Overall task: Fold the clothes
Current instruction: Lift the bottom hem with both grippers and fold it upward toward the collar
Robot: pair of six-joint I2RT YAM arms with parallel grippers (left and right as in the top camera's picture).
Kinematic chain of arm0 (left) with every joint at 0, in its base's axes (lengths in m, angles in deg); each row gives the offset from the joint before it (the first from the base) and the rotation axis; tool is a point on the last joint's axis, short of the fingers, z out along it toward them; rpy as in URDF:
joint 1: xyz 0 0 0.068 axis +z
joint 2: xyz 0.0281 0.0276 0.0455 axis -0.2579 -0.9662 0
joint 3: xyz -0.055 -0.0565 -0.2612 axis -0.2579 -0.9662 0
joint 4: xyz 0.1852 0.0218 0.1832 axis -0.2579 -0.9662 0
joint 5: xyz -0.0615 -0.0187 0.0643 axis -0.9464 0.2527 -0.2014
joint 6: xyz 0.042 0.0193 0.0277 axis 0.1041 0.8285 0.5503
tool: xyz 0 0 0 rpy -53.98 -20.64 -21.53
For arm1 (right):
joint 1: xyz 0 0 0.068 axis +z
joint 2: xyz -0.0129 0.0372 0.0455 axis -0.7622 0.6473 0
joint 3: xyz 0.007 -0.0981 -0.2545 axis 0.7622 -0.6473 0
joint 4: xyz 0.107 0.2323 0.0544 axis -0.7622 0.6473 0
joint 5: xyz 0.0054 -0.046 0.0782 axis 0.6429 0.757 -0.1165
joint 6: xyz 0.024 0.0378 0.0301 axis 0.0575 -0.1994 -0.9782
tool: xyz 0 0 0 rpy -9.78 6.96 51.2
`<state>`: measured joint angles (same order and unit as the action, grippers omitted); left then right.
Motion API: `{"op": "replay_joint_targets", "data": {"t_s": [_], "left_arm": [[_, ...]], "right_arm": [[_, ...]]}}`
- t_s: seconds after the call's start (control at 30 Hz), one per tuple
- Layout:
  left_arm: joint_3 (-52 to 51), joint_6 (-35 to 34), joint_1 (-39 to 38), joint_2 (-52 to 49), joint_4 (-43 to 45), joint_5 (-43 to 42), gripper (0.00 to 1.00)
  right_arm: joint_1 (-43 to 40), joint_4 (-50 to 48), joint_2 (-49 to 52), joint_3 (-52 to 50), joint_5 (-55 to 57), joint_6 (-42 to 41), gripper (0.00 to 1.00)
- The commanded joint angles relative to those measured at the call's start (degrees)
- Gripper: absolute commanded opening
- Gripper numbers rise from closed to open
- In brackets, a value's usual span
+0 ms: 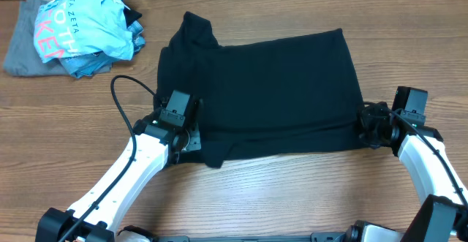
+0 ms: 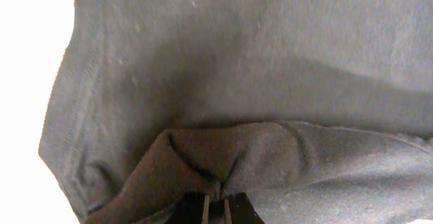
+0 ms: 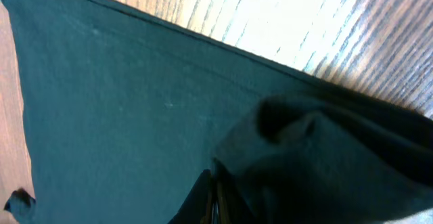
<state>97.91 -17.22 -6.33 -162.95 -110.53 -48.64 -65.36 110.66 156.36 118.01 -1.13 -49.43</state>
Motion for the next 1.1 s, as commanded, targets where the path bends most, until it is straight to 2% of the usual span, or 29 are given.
{"op": "replay_joint_targets", "data": {"t_s": [0.0,0.27,0.6,0.87,0.9,0.93,0.97,1.0,1.07], "left_arm": [[1.1,1.6,0.4,-0.4,0.8,4.6,0.04],[0.9,3.0,0.4,-2.3,2.2,9.6,0.04],[0.9,3.7,0.4,-5.9,8.3,10.5,0.05],[0.9,3.7,1.6,-8.5,9.9,11.7,0.08],[0.9,3.6,1.8,-8.7,10.1,12.1,0.10],[0.9,3.7,2.1,-8.7,10.3,12.5,0.17],[0.9,3.7,2.4,-8.7,10.4,12.6,0.32],[0.9,3.9,2.6,-8.7,10.7,12.7,0.48],[1.2,3.9,3.0,-8.7,10.6,12.7,0.60]], "right_arm": [[0.3,-0.9,-0.6,1.2,3.2,-0.1,0.04],[0.3,-5.5,2.2,1.2,4.3,0.6,0.04],[4.2,-15.3,9.5,1.2,2.5,0.9,0.04],[6.3,-18.0,9.9,1.2,6.8,1.5,0.17],[6.3,-18.5,9.9,1.2,7.0,1.5,0.24],[6.3,-19.3,9.9,1.2,7.0,1.7,0.40],[6.3,-20.1,9.9,1.3,6.9,2.3,0.62],[6.3,-20.4,9.9,1.5,6.3,3.5,0.75],[6.3,-19.4,9.9,2.6,3.5,6.5,0.85]]}}
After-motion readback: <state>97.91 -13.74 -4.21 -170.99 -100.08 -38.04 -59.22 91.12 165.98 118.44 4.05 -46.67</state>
